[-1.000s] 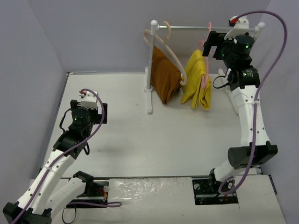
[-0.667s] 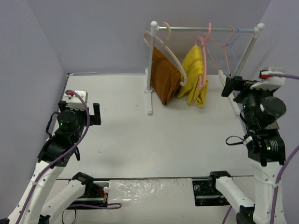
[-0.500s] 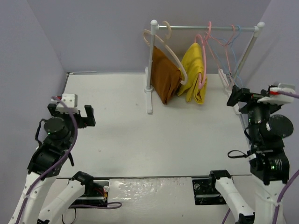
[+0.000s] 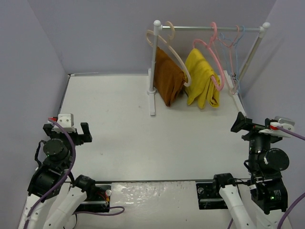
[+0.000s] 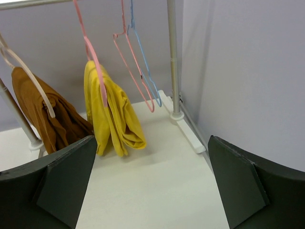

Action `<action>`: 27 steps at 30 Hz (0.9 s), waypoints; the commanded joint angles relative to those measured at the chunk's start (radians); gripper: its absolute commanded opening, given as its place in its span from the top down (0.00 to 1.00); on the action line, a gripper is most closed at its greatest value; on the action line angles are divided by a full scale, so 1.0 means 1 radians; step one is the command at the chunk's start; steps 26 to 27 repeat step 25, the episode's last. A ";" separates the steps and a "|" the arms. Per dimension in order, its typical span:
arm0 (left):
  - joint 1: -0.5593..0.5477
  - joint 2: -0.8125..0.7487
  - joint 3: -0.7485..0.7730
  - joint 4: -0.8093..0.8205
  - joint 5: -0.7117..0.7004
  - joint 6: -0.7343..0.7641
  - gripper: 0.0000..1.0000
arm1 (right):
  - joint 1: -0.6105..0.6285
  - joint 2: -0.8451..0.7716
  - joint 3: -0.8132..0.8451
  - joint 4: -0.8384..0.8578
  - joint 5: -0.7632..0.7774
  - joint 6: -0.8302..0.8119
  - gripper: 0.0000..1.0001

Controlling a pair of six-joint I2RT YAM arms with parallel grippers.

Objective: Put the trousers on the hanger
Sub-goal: Reset both arms

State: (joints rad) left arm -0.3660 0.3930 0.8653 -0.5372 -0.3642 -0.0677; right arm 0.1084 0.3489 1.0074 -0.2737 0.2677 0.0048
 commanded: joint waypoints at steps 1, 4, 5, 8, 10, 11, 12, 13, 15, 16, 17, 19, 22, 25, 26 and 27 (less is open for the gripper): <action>0.004 -0.009 -0.068 0.113 -0.048 -0.019 0.03 | 0.044 0.016 -0.030 0.062 0.053 -0.006 0.00; 0.004 -0.007 -0.106 0.146 -0.057 -0.023 0.03 | 0.055 0.021 -0.037 0.063 0.062 -0.005 0.00; 0.004 -0.004 -0.115 0.150 -0.058 -0.024 0.03 | 0.061 0.023 -0.039 0.063 0.065 -0.005 0.00; 0.011 0.010 -0.124 0.144 -0.067 -0.013 0.03 | 0.071 0.028 -0.039 0.063 0.074 -0.008 0.00; 0.016 0.008 -0.128 0.136 -0.073 -0.013 0.03 | 0.078 0.030 -0.039 0.062 0.074 -0.010 0.00; 0.017 0.005 -0.131 0.134 -0.072 -0.014 0.03 | 0.079 0.031 -0.040 0.062 0.073 -0.011 0.00; 0.018 0.001 -0.134 0.132 -0.070 -0.014 0.03 | 0.080 0.033 -0.041 0.062 0.071 -0.012 0.00; 0.018 -0.004 -0.137 0.132 -0.070 -0.015 0.03 | 0.083 0.034 -0.041 0.062 0.071 -0.015 0.00; 0.018 -0.008 -0.143 0.133 -0.071 -0.015 0.03 | 0.088 0.038 -0.043 0.061 0.074 -0.017 0.00; 0.018 -0.007 -0.144 0.135 -0.070 -0.015 0.03 | 0.090 0.038 -0.043 0.061 0.075 -0.018 0.00; 0.018 -0.004 -0.144 0.135 -0.067 -0.015 0.03 | 0.091 0.038 -0.042 0.061 0.077 -0.019 0.00; 0.018 0.004 -0.144 0.135 -0.060 -0.015 0.03 | 0.093 0.039 -0.041 0.059 0.080 -0.019 0.00; 0.018 0.016 -0.141 0.129 -0.053 -0.019 0.03 | 0.094 0.042 -0.037 0.057 0.076 -0.019 0.00; 0.018 0.019 -0.140 0.125 -0.050 -0.020 0.03 | 0.094 0.045 -0.032 0.056 0.071 -0.019 0.00; 0.018 0.019 -0.140 0.125 -0.050 -0.020 0.03 | 0.094 0.045 -0.032 0.056 0.071 -0.019 0.00; 0.018 0.019 -0.140 0.125 -0.050 -0.020 0.03 | 0.094 0.045 -0.032 0.056 0.071 -0.019 0.00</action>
